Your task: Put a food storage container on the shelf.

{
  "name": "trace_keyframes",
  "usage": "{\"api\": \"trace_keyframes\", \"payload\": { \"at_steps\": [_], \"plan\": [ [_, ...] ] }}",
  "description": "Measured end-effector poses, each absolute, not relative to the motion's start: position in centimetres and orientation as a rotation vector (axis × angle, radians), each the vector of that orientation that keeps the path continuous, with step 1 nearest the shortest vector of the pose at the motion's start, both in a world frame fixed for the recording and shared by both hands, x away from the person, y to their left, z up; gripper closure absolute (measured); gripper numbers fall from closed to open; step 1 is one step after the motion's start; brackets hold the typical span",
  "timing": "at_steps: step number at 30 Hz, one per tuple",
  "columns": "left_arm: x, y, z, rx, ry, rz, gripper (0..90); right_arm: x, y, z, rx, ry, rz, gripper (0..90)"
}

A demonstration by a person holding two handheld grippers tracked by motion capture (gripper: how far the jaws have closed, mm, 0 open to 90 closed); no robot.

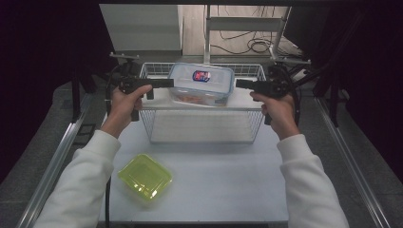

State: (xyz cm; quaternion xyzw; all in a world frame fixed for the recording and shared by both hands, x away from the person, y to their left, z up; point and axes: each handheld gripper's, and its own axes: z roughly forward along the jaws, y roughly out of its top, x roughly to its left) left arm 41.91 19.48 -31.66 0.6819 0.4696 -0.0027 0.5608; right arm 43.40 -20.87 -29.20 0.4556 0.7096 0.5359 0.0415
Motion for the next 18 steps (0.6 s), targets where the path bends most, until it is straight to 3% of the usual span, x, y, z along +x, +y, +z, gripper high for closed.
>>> {"api": "trace_keyframes", "payload": {
  "at_steps": [4, 13, 18],
  "plan": [
    [41.1, 19.6, -31.6, 1.614, 1.097, 0.000, 30.1, 41.3, -20.0, -30.3, 1.280, 2.285, 1.592, 88.4],
    [39.8, 19.7, -32.0, 1.623, 1.091, 0.016, 29.4, 40.7, -15.8, -33.4, 1.138, 2.466, 1.457, 88.5],
    [39.6, 19.8, -32.2, 1.634, 1.085, 0.007, 29.0, 41.6, -15.8, -33.6, 1.160, 2.413, 1.437, 88.6]
  ]
}}
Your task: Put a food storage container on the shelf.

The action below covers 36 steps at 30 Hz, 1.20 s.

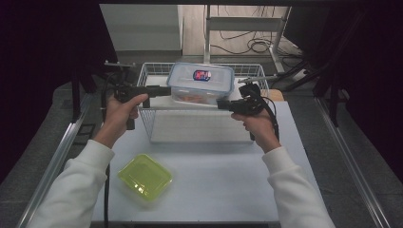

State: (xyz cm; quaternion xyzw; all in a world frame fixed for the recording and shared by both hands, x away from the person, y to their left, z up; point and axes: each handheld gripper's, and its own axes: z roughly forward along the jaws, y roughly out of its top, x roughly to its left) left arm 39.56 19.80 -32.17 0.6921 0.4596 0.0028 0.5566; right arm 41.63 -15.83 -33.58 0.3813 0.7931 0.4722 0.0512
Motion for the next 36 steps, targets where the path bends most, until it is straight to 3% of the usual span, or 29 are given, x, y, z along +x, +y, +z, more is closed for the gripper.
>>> {"api": "trace_keyframes", "payload": {
  "at_steps": [29, 36],
  "plan": [
    [38.4, 19.4, -32.9, 1.677, 1.080, 0.016, 27.3, 43.1, -17.6, -33.9, 1.253, 2.300, 1.493, 88.6],
    [37.3, 19.7, -32.9, 1.676, 1.059, 0.027, 27.0, 42.0, -17.7, -33.7, 1.226, 2.304, 1.540, 88.6]
  ]
}}
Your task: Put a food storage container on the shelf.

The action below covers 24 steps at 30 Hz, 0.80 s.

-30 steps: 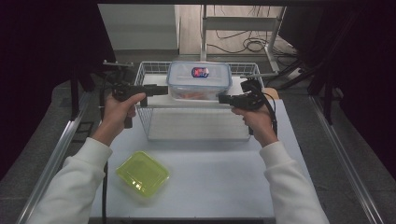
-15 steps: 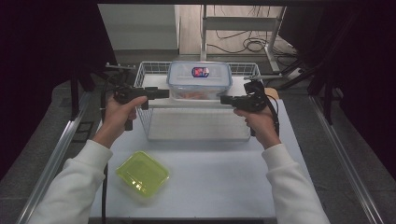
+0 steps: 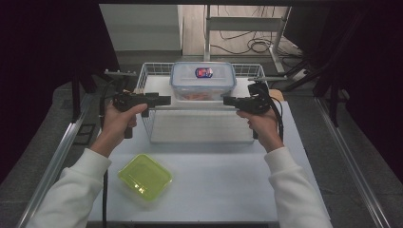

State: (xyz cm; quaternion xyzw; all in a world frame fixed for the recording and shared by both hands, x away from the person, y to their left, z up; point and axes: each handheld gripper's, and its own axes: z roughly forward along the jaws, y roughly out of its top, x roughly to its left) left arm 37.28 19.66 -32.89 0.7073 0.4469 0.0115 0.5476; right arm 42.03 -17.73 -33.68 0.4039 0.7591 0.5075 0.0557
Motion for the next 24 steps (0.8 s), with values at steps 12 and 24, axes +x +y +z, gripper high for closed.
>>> {"api": "trace_keyframes", "payload": {
  "at_steps": [12, 24],
  "plan": [
    [32.4, 19.6, -35.6, 1.713, 1.009, 0.028, 27.5, 37.3, -20.3, -35.3, 1.188, 2.316, 1.550, 87.3],
    [28.7, 20.4, -42.7, 1.843, 1.039, 0.016, 28.9, 33.0, -22.1, -41.5, 1.209, 2.414, 1.425, 45.3]
  ]
}}
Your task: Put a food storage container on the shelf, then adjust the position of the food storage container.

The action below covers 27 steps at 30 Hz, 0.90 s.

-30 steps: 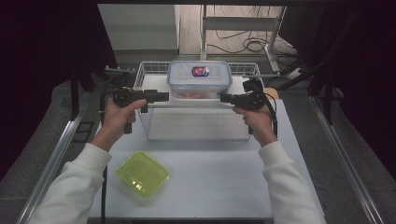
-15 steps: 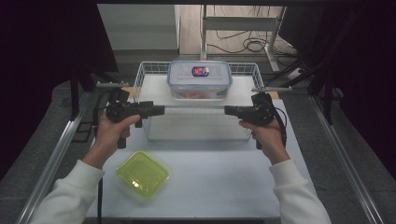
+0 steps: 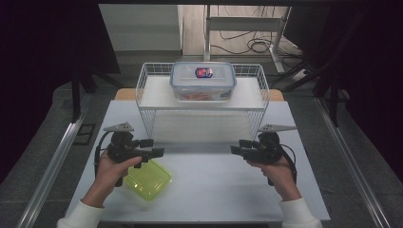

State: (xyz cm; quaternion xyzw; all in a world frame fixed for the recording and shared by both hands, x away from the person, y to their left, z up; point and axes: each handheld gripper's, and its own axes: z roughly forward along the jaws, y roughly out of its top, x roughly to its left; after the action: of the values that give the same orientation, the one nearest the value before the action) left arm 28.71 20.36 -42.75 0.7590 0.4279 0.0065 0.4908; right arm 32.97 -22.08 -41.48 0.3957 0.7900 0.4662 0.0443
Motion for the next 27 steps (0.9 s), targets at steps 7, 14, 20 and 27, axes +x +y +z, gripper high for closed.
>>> {"api": "trace_keyframes", "payload": {
  "at_steps": [7, 14, 20, 27],
  "plan": [
    [27.4, 20.9, -45.0, 1.891, 1.062, 0.053, 30.8, 31.7, -22.7, -44.6, 1.237, 2.487, 1.365, 36.1],
    [26.6, 21.9, -46.0, 1.930, 1.086, 0.063, 33.1, 31.4, -23.1, -46.0, 1.278, 2.510, 1.322, 33.9],
    [26.0, 22.3, -46.2, 1.960, 1.096, 0.096, 49.5, 31.5, -23.5, -46.1, 1.300, 2.489, 1.331, 32.9],
    [25.3, 22.8, -45.7, 2.016, 1.059, 0.108, 82.5, 31.4, -23.8, -46.2, 1.303, 2.484, 1.325, 32.5]
  ]
}}
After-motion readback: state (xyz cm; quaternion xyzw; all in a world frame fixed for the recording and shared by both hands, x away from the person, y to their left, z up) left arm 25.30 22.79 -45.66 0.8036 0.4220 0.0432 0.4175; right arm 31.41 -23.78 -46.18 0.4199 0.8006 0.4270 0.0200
